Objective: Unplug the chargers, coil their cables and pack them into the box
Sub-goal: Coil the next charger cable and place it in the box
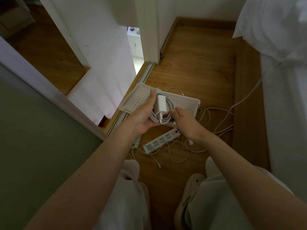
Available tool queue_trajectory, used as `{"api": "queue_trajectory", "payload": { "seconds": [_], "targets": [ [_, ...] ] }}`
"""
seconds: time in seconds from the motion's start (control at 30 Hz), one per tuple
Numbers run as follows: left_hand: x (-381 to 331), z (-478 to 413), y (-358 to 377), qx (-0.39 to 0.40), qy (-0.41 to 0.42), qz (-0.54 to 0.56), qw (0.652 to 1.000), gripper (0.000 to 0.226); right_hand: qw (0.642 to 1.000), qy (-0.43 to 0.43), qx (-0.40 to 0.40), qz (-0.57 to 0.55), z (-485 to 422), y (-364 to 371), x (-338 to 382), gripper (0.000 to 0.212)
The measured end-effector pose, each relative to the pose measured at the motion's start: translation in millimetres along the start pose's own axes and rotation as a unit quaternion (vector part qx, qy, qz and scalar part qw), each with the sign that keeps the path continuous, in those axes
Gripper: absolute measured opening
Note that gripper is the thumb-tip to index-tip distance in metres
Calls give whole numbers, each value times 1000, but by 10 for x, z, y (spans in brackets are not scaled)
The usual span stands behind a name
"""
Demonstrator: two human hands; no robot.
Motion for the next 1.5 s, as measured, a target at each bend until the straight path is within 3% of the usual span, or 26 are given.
{"api": "queue_trajectory", "payload": {
  "seconds": [0.23,0.37,0.5,0.57,0.63,0.73,0.8,0.93,1.07,1.17,1.27,1.33,1.37,1.43,1.5],
  "targets": [
    [48,13,119,-34,84,-36,995,40,999,16,-38,5,-54,5,-61,30],
    [18,-36,53,-105,139,-114,978,47,1000,0,-23,-12,-2,36,-30,31],
    [-58,-25,18,-114,177,-158,965,46,999,-47,20,17,25,-42,9,28],
    [-80,-18,2,-117,184,-159,963,44,994,-71,39,69,24,-81,-13,21],
    [-90,-14,-23,-129,181,-159,962,43,975,-91,38,201,25,-105,-59,22],
    [-79,-18,-34,-137,182,-172,958,44,895,-128,0,427,74,-107,-36,19],
    [-76,-13,-32,-138,188,-176,956,46,892,-112,-5,438,108,-101,0,18],
    [-99,2,-32,-139,183,-155,961,49,983,-5,-11,181,79,-65,-66,21],
    [-61,8,5,-118,177,-171,962,47,995,90,-24,-37,33,-118,-127,27],
    [-24,0,72,-89,158,-182,967,47,953,157,-60,-251,44,-192,-113,23],
    [-17,-29,100,-75,141,-173,972,58,841,234,-84,-480,90,-181,-122,26],
    [-8,-48,125,-63,145,-189,969,52,776,268,-98,-562,89,-152,-150,35],
    [-3,-48,143,-59,147,-193,968,47,761,279,-104,-576,83,-147,-164,37],
    [-2,-45,167,-53,150,-189,969,41,768,291,-103,-561,66,-138,-168,33],
    [-16,-37,178,-50,159,-179,970,39,808,279,-87,-512,55,-137,-148,22]
  ]
}}
Point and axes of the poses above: each hand's wrist, its own z-axis away from the middle knuckle, its own y-axis out of the palm, x = y × z, the point moved 4 cm from there along -z, towards the middle knuckle, and after that the axes turned 5 degrees about z, right-handed, at the moved point
